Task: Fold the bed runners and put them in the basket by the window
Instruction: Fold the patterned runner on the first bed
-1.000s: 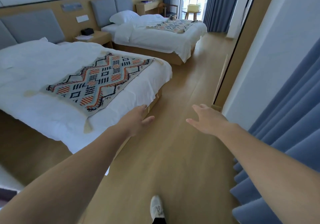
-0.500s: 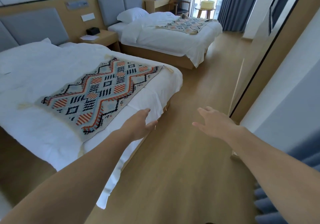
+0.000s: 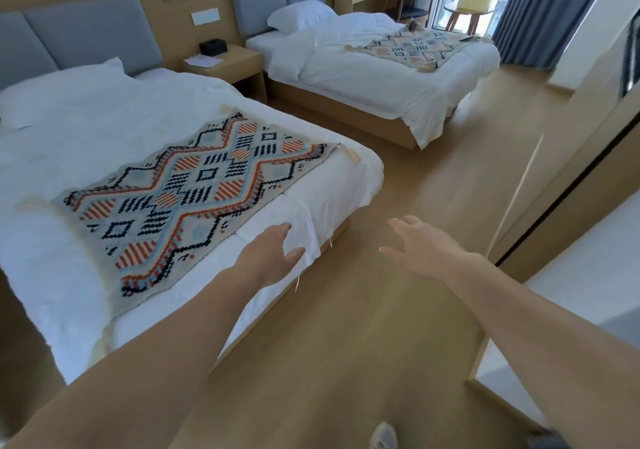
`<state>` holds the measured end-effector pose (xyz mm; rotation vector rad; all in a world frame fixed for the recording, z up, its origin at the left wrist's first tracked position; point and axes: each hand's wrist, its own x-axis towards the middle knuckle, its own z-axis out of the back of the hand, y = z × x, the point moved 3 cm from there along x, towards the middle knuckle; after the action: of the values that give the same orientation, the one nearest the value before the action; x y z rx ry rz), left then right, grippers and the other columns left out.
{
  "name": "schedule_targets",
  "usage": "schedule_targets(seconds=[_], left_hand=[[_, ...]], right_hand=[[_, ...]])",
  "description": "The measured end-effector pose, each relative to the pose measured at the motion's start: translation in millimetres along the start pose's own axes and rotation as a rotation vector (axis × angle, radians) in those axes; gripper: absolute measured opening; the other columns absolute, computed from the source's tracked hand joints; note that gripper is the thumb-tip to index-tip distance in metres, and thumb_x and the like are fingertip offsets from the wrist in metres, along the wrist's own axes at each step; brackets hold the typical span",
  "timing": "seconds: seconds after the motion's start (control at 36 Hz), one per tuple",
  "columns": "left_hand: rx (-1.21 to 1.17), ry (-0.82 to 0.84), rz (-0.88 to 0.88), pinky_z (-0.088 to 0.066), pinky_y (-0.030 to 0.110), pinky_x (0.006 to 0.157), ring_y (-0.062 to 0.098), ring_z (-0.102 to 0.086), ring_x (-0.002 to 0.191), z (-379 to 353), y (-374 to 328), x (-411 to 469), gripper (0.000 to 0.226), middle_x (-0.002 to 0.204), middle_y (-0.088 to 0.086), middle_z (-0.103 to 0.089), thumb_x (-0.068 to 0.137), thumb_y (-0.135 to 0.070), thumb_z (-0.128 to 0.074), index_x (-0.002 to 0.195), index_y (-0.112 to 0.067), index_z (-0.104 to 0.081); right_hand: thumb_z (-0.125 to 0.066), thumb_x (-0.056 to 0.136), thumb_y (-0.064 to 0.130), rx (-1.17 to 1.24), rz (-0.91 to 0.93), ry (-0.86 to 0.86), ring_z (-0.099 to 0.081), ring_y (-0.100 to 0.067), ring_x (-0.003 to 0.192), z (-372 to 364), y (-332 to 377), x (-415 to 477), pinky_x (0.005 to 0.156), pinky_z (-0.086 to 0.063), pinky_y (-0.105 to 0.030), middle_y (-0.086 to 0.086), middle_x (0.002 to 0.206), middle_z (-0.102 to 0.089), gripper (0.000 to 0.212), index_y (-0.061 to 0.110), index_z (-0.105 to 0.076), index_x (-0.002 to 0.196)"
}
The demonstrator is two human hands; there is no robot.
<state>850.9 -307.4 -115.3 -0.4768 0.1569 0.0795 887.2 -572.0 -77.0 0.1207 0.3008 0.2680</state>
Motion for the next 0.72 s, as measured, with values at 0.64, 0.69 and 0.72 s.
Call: schedule_targets(seconds=[0.64, 0.69, 0.72], left_hand=[[-0.097, -0.045, 0.196, -0.024, 0.033, 0.112, 0.018, -0.027, 0.141, 5.7, 5.8, 224.7, 0.066, 0.156, 0.001, -0.026, 0.096, -0.043, -0.047, 0.151, -0.015, -0.021], [-0.09, -0.041, 0.197, -0.025, 0.033, 0.112, 0.019, -0.028, 0.14, 13.6, 13.5, 251.6, 0.067, 0.155, 0.003, -0.027, 0.096, -0.043, -0.047, 0.15, -0.014, -0.021], [-0.082, -0.038, 0.196, -0.026, 0.033, 0.111, 0.02, -0.03, 0.14, 17.9, 17.1, 264.6, 0.067, 0.155, 0.003, -0.027, 0.096, -0.043, -0.047, 0.15, -0.015, -0.021]], right_hand=[[-0.041, 0.095, 0.054, -0.105, 0.236, 0.085, -0.041, -0.03, 0.132, 57.4, -35.8, 284.8, 0.101, -0.042, -0.042, -0.007, 0.152, -0.031, 0.067, 0.021, -0.023, 0.15], [-0.041, 0.095, 0.054, -0.124, 0.235, 0.097, -0.041, -0.03, 0.132, 63.7, -29.4, 311.9, 0.1, -0.042, -0.042, -0.007, 0.152, -0.03, 0.067, 0.021, -0.021, 0.15], [-0.041, 0.096, 0.053, -0.13, 0.233, 0.108, -0.041, -0.03, 0.132, 68.3, -25.9, 325.4, 0.1, -0.042, -0.042, -0.007, 0.153, -0.029, 0.067, 0.021, -0.021, 0.151]])
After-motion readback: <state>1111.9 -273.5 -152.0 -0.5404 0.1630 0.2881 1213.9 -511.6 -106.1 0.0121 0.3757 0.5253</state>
